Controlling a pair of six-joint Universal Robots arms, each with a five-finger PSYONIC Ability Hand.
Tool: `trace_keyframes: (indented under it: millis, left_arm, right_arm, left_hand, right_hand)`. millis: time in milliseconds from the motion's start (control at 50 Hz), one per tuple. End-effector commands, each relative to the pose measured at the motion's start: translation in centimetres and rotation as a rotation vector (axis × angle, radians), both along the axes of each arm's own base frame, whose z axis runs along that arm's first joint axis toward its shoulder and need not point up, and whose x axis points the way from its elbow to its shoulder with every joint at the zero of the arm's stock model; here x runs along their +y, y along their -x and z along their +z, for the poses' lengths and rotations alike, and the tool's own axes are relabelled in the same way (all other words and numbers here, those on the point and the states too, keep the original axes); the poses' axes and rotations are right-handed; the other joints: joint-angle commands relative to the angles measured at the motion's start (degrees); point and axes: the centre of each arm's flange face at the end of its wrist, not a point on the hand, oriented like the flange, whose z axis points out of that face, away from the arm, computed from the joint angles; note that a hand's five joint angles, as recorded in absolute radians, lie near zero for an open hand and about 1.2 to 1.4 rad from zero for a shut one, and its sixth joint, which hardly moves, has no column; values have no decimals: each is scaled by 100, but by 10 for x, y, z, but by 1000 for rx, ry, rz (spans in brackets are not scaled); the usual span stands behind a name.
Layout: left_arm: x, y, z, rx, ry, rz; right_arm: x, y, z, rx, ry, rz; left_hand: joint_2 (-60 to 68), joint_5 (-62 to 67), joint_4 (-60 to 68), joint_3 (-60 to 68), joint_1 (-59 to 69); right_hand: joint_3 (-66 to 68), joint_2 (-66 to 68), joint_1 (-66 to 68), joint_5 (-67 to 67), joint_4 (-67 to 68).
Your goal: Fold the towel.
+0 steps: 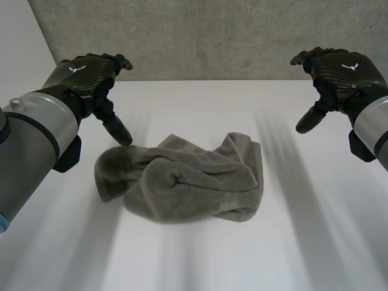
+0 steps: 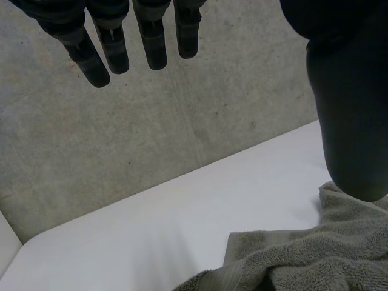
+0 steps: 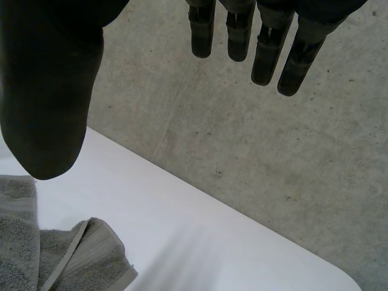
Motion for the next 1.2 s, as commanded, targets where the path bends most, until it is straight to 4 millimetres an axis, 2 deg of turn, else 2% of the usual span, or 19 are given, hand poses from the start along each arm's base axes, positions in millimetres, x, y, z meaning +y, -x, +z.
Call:
trace_keyframes:
  millis: [20,200,280,340,420,520,700,740,780,800,820,840,860,880,940,960,1060,1120,1200]
  left_arm:
    - [-1,0,0,0,2,1]
    - [-6,4,-8,4,9,-5]
    - [-29,18,-35,-17,-7,-8]
    - [-46,29,-55,-67,-24,-15]
    - [-60,40,-76,-128,-39,-31]
    - [-86,55,-123,-227,-80,-47]
    - [-101,64,-170,-328,-124,-69]
    - [-101,64,-176,-348,-132,-75]
    - [-100,63,-182,-372,-147,-77]
    - [-100,63,-182,-373,-147,-77]
    - [-98,62,-181,-373,-150,-77]
    - [-96,62,-179,-374,-155,-75]
    - [-96,62,-179,-374,-155,-75]
    - [-92,63,-173,-372,-153,-80]
    - [-83,61,-145,-344,-120,-69]
    - [-83,61,-145,-344,-120,-69]
    - [-56,47,-89,-193,-60,-29]
    - [-39,39,-70,-90,-63,-18]
    - [-20,28,-59,-10,-82,-11]
  right_arm:
    - [-2,-1,-4,4,-11,0]
    - [-13,-6,-24,31,-58,29]
    - [-27,-25,-53,53,-127,130]
    - [-32,-35,-63,64,-141,177]
    - [-50,-66,-96,133,-157,273]
    - [-67,-91,-127,212,-128,321]
    - [-94,-119,-177,285,-91,348]
    - [-96,-121,-181,292,-86,343]
    - [-97,-122,-185,303,-86,335]
    - [-97,-122,-188,312,-91,330]
    - [-97,-121,-187,312,-91,319]
    - [-97,-121,-187,312,-91,319]
    - [-96,-122,-187,311,-97,314]
    - [-96,-118,-192,313,-117,304]
    - [-94,-116,-191,316,-125,298]
    - [-93,-113,-187,314,-128,294]
    - [-79,-104,-159,300,-128,299]
    - [-64,-93,-145,288,-148,298]
    - [-57,-49,-121,261,-177,240]
  left_hand:
    - [-451,-1225,-462,-399,-485]
    - [-345,-1120,-356,-294,-380]
    - [511,-264,500,562,476]
    - [630,-145,619,681,595]
    - [630,-144,620,682,596]
    - [580,-195,569,631,545]
    - [799,24,788,850,764]
    - [1421,646,1410,1472,1386]
    - [3595,2820,3584,3646,3560]
    - [3608,2833,3597,3659,3573]
    - [5040,4265,5029,5091,5005]
    - [6337,5562,6326,6388,6302]
    - [6350,5575,6339,6401,6315]
    - [6547,5773,6536,6599,6513]
    - [6549,5775,6538,6601,6515]
    - [6549,5775,6538,6601,6515]
    - [6549,5775,6538,6601,6515]
    - [6549,5775,6538,6601,6515]
    - [6549,5775,6538,6601,6515]
  right_hand:
    - [-436,-444,-255,-343,-510]
    - [-436,-444,-255,-343,-510]
    - [-436,-444,-255,-343,-510]
    - [-436,-444,-255,-343,-510]
    - [-436,-444,-255,-343,-510]
    - [-436,-444,-255,-343,-510]
    - [-436,-444,-255,-343,-510]
    - [-99,-108,81,-7,-174]
    - [733,725,914,826,659]
    - [1633,1624,1813,1725,1558]
    - [3507,3499,3687,3600,3432]
    - [3526,3518,3706,3618,3451]
    - [5557,5549,5738,5650,5483]
    - [6555,6546,6735,6647,6480]
    - [6564,6556,6745,6657,6490]
    - [6564,6556,6745,6657,6490]
    - [6564,6556,6745,6657,6490]
    - [6564,6556,6745,6657,6490]
    - [6564,6556,6745,6657,6490]
